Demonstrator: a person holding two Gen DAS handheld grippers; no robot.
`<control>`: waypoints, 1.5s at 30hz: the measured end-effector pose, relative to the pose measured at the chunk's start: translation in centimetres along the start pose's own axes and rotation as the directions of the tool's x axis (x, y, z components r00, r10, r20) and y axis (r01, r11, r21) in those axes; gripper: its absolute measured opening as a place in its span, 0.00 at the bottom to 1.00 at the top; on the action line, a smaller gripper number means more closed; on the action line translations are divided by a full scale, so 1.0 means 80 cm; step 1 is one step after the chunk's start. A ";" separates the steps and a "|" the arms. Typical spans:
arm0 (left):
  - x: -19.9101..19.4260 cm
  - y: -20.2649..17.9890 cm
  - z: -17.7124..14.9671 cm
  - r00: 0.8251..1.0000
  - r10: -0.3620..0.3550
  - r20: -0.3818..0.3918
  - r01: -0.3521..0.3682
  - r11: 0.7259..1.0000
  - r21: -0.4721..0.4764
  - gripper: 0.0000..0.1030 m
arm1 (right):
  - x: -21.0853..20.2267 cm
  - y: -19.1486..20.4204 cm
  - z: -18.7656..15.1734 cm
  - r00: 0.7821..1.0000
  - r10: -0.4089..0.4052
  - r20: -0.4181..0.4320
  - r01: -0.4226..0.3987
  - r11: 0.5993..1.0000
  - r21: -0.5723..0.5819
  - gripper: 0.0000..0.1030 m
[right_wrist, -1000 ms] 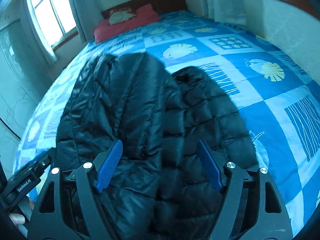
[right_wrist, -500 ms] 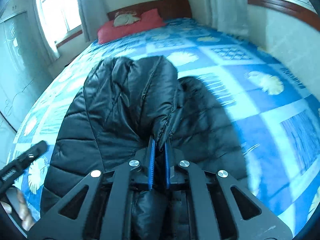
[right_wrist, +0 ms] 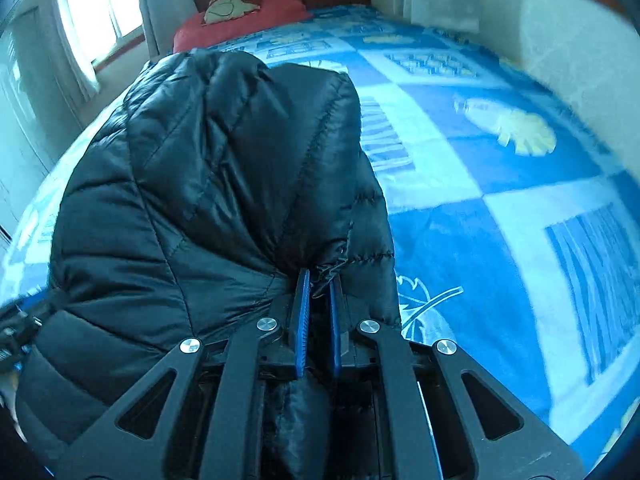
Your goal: Fold large clothes
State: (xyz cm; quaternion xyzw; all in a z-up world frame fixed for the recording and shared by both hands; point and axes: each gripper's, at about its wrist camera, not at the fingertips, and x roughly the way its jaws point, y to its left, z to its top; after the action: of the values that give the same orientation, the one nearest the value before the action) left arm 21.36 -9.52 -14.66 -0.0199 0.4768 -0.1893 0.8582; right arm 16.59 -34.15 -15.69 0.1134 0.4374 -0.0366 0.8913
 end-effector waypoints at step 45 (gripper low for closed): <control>-0.059 0.000 -0.054 0.996 -0.060 0.067 0.060 0.998 0.003 0.64 | -0.098 0.044 -0.084 0.999 -0.013 0.037 0.014 0.999 -0.033 0.22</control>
State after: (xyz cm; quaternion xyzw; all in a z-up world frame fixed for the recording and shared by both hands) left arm 15.54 -7.26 -13.23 -0.0403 0.4466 -0.2146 0.8677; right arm 7.15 -29.44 -12.88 0.0948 0.4223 -0.0373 0.9007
